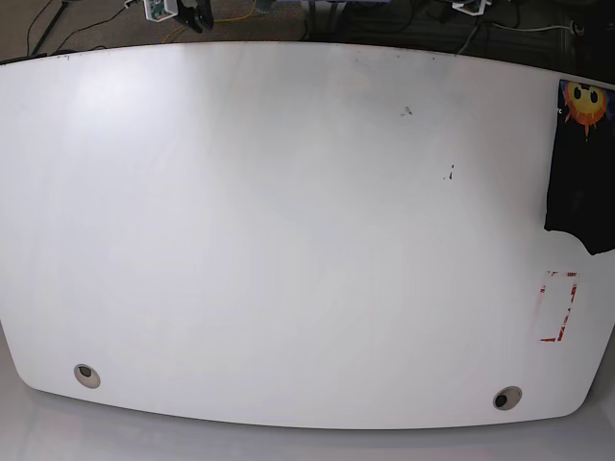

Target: Layout the t-shirt on the table in an organized manner, then fold the t-shirt properly

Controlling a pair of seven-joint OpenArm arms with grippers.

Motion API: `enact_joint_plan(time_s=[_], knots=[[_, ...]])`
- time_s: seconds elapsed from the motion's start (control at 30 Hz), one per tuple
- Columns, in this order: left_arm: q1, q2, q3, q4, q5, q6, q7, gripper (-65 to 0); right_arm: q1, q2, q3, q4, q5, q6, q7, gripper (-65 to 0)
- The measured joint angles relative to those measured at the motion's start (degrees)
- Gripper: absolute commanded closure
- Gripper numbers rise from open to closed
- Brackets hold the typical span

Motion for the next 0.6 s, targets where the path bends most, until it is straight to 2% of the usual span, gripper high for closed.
enact_joint_plan(time_s=[0.1,0.27,0.43,0.6], knots=[[1.8,-1.0,1.0,-3.2,-0.4,0.5,-0.5,-24.6,-3.1,0.0,-0.1,0.2,0.4,0.1,0.7,-7.3],[0.9,-4.8,3.4,-13.4,0.0,0.1,0.0,-24.6,-5.4,0.1,-1.7,-3.0,0.1,-1.0,0.2,-7.3],[-5.4,-6.7,2.9,-25.0,0.3,1.0,0.2,-24.6,-3.9,-0.3,-3.4,-10.6,0.4,0.3,0.9,-7.3],[-12.9,-7.1,1.9,-34.8,-0.8,1.0,-1.3,-24.6,1.6,0.5,-5.0,-22.5,-0.1,-0.4,0.3,-7.3]])
